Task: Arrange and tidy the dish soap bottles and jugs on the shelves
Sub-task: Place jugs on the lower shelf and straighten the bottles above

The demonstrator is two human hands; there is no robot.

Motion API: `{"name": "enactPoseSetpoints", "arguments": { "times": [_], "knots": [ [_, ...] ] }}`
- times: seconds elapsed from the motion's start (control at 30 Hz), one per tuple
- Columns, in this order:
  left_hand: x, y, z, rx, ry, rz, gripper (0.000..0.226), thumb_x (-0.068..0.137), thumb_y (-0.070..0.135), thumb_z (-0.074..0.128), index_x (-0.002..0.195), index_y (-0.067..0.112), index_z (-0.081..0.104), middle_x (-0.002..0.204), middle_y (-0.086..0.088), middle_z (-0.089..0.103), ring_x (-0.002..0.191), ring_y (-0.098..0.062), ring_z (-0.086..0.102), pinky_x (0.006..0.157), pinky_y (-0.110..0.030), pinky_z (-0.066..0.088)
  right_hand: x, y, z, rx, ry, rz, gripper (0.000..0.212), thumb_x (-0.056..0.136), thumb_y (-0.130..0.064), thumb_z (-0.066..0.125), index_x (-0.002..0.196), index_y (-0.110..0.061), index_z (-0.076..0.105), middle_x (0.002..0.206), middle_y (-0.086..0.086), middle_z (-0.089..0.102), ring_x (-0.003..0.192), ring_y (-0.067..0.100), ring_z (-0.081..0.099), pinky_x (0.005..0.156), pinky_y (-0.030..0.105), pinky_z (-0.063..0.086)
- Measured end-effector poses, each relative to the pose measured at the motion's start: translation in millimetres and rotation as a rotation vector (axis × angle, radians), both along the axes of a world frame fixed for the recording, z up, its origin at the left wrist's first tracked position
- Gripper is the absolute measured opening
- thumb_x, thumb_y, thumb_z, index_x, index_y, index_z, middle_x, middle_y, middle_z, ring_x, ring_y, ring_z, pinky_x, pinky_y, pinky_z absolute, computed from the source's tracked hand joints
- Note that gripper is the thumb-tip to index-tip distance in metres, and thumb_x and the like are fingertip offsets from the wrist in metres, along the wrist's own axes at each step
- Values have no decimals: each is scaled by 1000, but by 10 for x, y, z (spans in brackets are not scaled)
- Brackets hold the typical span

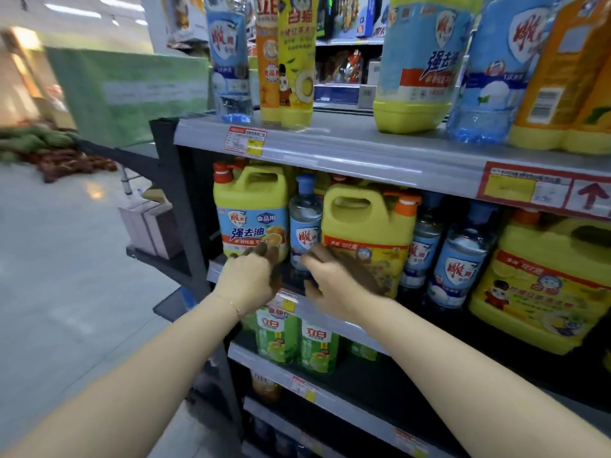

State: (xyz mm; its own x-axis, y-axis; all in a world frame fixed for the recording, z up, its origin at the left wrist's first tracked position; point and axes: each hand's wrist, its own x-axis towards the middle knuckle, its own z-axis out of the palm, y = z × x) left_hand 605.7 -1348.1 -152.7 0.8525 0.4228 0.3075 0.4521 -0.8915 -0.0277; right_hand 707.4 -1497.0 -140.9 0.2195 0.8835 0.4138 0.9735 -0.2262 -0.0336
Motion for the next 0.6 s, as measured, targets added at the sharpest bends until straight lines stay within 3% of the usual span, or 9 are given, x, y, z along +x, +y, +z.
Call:
{"name": "enactPoseSetpoints", "arguments": {
  "times": [0.1, 0.23, 0.33, 0.4, 0.47, 0.6],
  "knots": [
    [-181, 174, 74, 117, 68, 109, 32, 89, 37, 47, 113, 15, 52, 113, -6, 58, 104, -28, 56, 80, -36, 42, -126, 192, 27, 12, 15, 76, 15, 83, -18, 58, 94, -10, 55, 105, 10, 54, 89, 31, 53, 68, 34, 41],
    [-318, 401, 138, 69, 27, 222, 31, 87, 38, 51, 109, 17, 54, 110, -4, 56, 103, -26, 56, 76, -36, 40, -227, 414, 18, 40, 49, 117, 15, 84, -23, 57, 90, -10, 54, 101, 6, 54, 83, 28, 54, 63, 29, 38],
    [-339, 565, 179, 81, 6, 259, 29, 87, 34, 52, 107, 14, 54, 107, -6, 56, 101, -28, 56, 68, -34, 38, -287, 610, 17, 50, 129, 26, 19, 85, -29, 57, 97, -14, 54, 109, 3, 53, 90, 27, 54, 69, 28, 42],
    [-328, 691, 183, 86, -13, 269, 31, 87, 31, 53, 112, 13, 51, 108, -7, 56, 101, -30, 57, 64, -35, 38, -314, 754, 11, 27, 219, -50, 25, 87, -31, 54, 107, -17, 51, 120, 2, 48, 100, 27, 53, 81, 34, 48],
    [-296, 838, 149, -8, -62, 261, 36, 88, 29, 54, 118, 12, 44, 109, -11, 55, 100, -34, 58, 63, -36, 38, -318, 916, 11, -44, 226, -122, 32, 89, -32, 52, 117, -16, 46, 130, 4, 40, 112, 28, 47, 91, 38, 46],
    [-116, 1164, 67, -510, -311, 171, 46, 85, 24, 65, 114, 3, 35, 106, -21, 56, 93, -42, 61, 63, -34, 39, -318, 1258, -5, -38, 329, -352, 54, 91, -29, 53, 136, -13, 28, 137, 11, 34, 122, 32, 42, 90, 39, 45]
  ]
}}
